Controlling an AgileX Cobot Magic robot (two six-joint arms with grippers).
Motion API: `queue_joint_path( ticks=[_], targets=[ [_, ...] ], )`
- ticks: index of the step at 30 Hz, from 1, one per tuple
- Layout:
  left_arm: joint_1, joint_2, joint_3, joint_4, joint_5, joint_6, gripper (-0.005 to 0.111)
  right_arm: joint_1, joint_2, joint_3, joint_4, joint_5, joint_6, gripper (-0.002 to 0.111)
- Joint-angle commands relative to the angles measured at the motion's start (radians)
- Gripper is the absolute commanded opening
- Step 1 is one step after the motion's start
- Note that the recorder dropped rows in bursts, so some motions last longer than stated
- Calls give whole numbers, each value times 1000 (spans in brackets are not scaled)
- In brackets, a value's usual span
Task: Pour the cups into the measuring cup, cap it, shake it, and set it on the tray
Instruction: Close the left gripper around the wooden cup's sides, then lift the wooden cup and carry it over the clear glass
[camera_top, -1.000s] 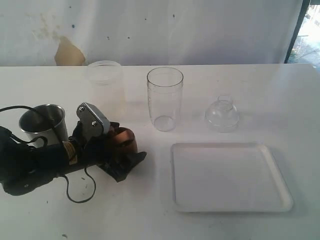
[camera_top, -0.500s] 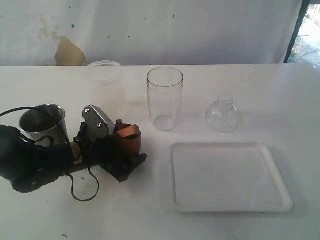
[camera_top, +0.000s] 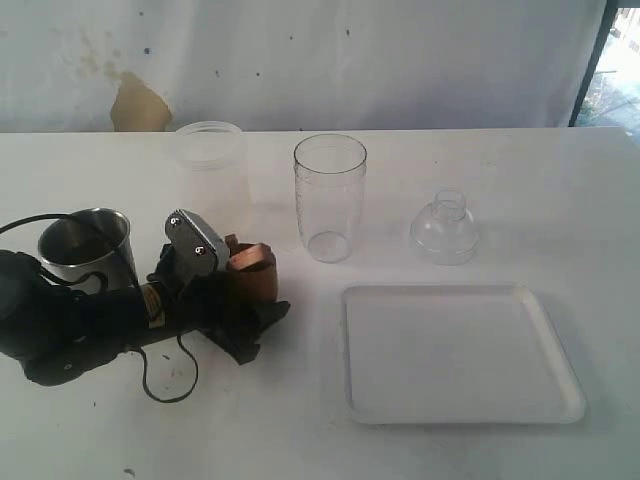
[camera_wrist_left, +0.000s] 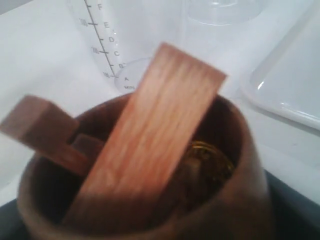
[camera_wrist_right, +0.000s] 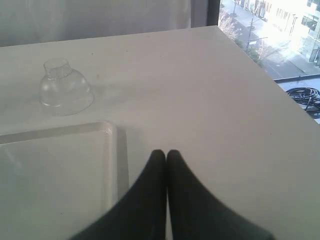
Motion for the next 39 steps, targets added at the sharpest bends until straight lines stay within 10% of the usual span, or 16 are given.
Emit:
queue_joint_path(
  ticks=[1,5,19,39],
  targets=[
    [-2,1,-5,-3,-20,0,53,3,-5,5,-3,-8,-9,0],
    [-2,-1,-5,31,-44,0,1,3,-5,5,-3,-8,-9,0],
    [-2,-31,-7,67,-326,-172,1,3,-5,5,-3,-8,-9,0],
    [-2,-365,-175,189,142,-397,0,3,-5,5,-3,-8,-9,0]
  ],
)
